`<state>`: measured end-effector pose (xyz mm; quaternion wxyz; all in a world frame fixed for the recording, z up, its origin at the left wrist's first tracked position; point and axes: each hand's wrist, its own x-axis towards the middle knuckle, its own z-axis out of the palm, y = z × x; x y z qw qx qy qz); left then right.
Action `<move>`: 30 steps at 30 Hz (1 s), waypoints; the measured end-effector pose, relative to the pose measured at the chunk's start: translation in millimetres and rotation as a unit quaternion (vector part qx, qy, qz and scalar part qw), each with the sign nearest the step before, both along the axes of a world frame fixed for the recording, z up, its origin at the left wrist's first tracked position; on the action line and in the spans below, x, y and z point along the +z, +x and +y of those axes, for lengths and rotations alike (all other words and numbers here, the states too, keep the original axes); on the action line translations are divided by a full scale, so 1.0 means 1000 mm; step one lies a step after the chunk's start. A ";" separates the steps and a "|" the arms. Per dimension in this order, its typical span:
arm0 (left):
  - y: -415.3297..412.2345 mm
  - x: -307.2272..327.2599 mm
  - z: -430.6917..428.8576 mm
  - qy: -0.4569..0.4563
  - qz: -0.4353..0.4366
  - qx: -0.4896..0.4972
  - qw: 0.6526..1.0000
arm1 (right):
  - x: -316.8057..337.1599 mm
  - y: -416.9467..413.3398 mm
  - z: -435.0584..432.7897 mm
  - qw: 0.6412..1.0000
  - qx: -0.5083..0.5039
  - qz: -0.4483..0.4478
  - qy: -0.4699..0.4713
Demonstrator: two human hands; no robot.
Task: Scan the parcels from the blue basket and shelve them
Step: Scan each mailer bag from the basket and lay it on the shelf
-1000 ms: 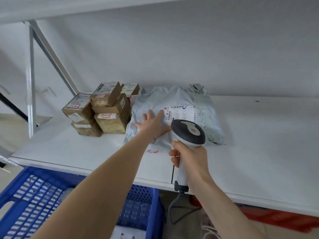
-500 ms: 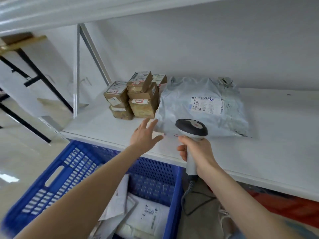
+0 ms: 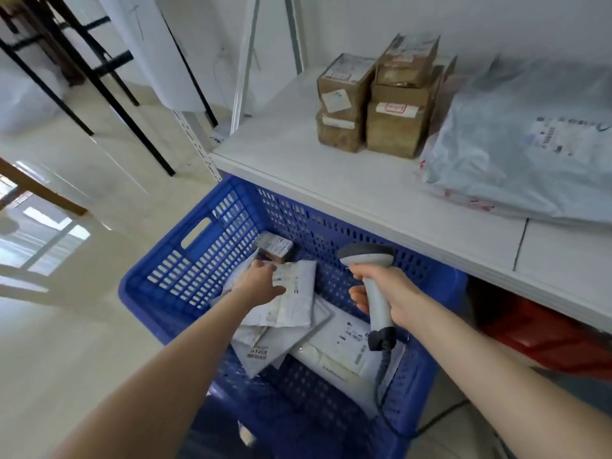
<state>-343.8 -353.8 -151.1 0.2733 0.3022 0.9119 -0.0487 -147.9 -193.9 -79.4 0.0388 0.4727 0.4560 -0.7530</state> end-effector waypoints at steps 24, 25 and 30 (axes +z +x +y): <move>0.039 -0.148 0.001 -0.014 -0.099 -0.235 0.967 | -0.152 -0.076 -0.024 0.989 -0.079 -0.126 -0.006; 0.050 -0.145 0.007 0.006 -0.158 -0.219 0.963 | -0.151 -0.072 -0.022 0.988 -0.082 -0.129 0.000; 0.042 -0.144 0.010 0.106 -0.153 -0.042 0.982 | -0.162 -0.047 -0.010 0.986 -0.077 -0.144 0.015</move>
